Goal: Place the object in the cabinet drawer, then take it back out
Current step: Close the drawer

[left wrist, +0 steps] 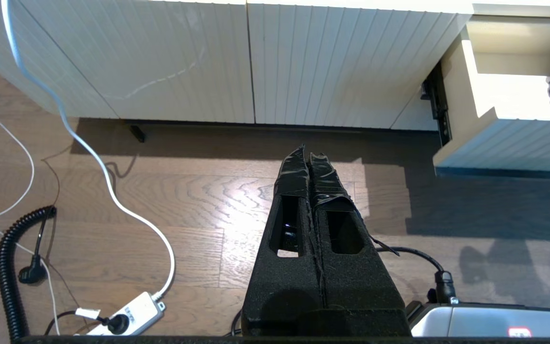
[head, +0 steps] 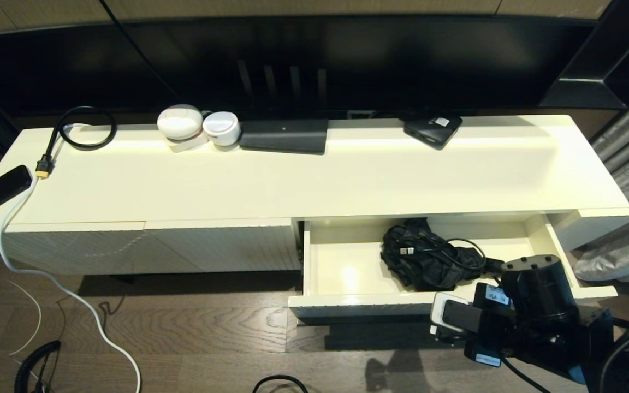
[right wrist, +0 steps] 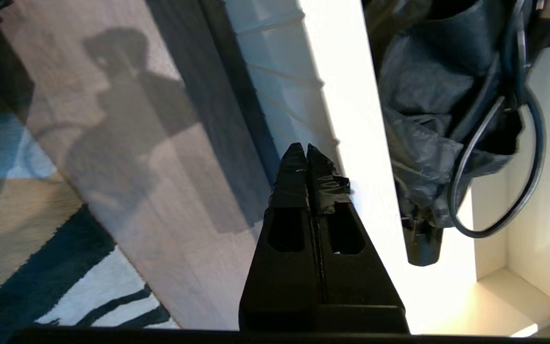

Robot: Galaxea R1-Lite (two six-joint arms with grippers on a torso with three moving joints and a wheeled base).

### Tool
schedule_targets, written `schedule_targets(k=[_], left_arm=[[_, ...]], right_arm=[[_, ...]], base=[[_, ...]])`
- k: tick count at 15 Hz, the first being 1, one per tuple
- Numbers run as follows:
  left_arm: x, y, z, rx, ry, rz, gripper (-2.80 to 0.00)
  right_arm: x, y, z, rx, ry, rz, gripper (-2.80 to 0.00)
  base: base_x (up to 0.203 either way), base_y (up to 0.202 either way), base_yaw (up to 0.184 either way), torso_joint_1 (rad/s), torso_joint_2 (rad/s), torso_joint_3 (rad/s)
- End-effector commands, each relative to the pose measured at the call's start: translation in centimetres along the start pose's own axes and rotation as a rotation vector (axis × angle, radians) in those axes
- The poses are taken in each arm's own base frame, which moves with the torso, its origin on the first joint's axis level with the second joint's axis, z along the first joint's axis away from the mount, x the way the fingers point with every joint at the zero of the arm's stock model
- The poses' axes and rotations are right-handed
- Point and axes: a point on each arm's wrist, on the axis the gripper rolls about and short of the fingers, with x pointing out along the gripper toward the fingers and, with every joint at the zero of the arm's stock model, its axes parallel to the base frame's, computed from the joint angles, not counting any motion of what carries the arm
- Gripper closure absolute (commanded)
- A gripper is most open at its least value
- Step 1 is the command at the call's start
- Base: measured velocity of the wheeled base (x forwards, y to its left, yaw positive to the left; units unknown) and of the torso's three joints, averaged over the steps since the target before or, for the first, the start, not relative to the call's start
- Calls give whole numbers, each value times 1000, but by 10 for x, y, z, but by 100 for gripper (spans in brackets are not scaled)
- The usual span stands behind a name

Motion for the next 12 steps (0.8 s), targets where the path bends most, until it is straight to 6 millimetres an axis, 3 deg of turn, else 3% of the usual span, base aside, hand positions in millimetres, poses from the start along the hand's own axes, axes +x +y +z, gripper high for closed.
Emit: schedule_targets(k=[1, 12], left_arm=[[0, 0, 0, -1, 0, 1, 0], [0, 0, 0, -1, 0, 2, 0]], right_arm=[[1, -2, 2, -6, -6, -9, 0], [21, -20, 16, 9, -17, -143, 0]], base=[[0, 0, 0, 0, 0, 0], [0, 0, 0, 0, 0, 0]])
